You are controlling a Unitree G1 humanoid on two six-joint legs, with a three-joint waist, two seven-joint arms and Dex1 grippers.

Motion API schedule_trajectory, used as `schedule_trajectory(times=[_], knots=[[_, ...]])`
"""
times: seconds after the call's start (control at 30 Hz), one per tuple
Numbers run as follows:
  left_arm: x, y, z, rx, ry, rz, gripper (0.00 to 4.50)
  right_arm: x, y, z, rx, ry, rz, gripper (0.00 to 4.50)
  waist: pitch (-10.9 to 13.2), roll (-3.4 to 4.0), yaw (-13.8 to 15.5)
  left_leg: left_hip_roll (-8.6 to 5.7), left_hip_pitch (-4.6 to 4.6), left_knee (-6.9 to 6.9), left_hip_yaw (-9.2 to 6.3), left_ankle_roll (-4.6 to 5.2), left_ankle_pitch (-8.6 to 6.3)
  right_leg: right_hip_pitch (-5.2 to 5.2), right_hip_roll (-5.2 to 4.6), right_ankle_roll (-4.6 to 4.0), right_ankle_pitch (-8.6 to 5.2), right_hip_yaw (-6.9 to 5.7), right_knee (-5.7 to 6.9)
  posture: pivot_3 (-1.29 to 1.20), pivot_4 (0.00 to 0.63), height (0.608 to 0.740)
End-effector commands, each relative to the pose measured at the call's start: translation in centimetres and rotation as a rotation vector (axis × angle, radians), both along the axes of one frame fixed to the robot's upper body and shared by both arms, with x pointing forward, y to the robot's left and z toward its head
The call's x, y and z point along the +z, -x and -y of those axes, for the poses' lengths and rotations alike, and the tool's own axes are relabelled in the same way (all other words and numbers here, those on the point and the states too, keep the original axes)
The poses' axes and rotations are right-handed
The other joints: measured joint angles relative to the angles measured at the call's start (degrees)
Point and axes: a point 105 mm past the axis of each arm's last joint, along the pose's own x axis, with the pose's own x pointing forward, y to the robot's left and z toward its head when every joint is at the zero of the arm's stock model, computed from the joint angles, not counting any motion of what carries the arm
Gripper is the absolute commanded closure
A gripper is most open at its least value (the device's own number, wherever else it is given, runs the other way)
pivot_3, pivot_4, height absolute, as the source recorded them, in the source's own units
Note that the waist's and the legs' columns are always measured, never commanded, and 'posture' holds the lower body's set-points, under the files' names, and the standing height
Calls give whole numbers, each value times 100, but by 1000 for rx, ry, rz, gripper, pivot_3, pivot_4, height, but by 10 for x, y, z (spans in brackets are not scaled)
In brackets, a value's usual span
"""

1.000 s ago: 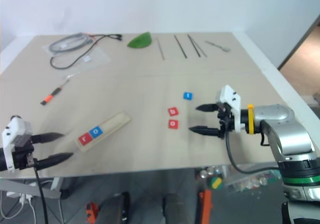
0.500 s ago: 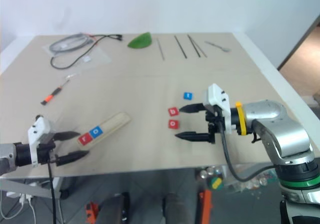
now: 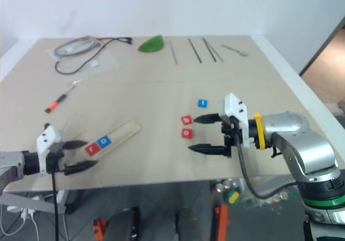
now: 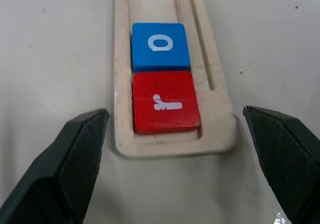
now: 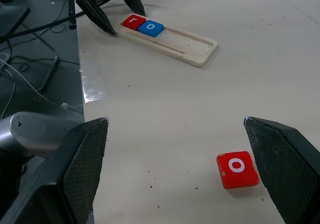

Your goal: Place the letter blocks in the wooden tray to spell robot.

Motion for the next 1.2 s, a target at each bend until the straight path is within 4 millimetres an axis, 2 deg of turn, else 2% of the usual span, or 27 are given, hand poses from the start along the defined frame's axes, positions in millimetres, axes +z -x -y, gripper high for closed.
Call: schedule_trajectory(times=[0.03, 0.13, 0.2, 0.3, 0.57, 0.7, 0.97, 1.2], knots=[[-11, 0, -1, 4, -13, -36, 0, 13, 4, 2, 1, -4, 54, 25, 0, 1, 0, 0, 1, 0, 0, 0, 0, 2, 0, 0, 1, 0, 0, 0, 150, 740], [-15, 1, 1, -11, -10, -52, 0, 12, 5, 2, -3, -2, 55, 25, -4, 4, 2, 0, 7, 1, 0, 1, 1, 8, -1, -1, 4, 0, 0, 0, 150, 740], [-16, 3, 4, -24, -13, -59, 413, 12, 5, 2, -4, -1, 57, 0, -4, 6, 0, -1, 23, 1, 2, 1, 1, 24, -5, -1, 5, 0, 0, 0, 150, 740], [-14, 5, 10, -48, 12, -51, 1293, 13, 5, 3, -6, 0, 59, 0, -4, 6, -1, -2, 51, 1, 3, -2, -1, 51, -8, -2, 4, 0, -3, 0, 150, 740], [-12, 1, 12, -64, -22, -43, 1298, 12, 3, 4, -12, 8, 60, 0, -4, 6, 13, -9, 53, 0, 15, -4, -3, 55, -24, 9, -5, 0, -4, 0, 150, 740], [-5, -8, 16, -132, -31, -10, 1298, 12, 3, 5, -14, 8, 61, 0, -5, 6, 38, -23, 53, 0, 17, -4, -5, 53, -41, 13, -8, -4, -5, 0, 150, 740], [25, -46, 26, -387, -20, 151, 1298, 19, 4, 14, -15, -13, 21, 0, -2, 1, 57, -29, 42, 5, 17, -7, -7, 57, -47, 3, 1, -10, -12, 0, 150, 740], [31, -70, 26, -574, -104, 152, 1298, 30, 7, 22, -23, -50, 9, 0, -2, 1, 46, -23, 32, 0, 14, 22, -9, 52, -32, 30, -18, -12, -9, 0, 150, 740]])
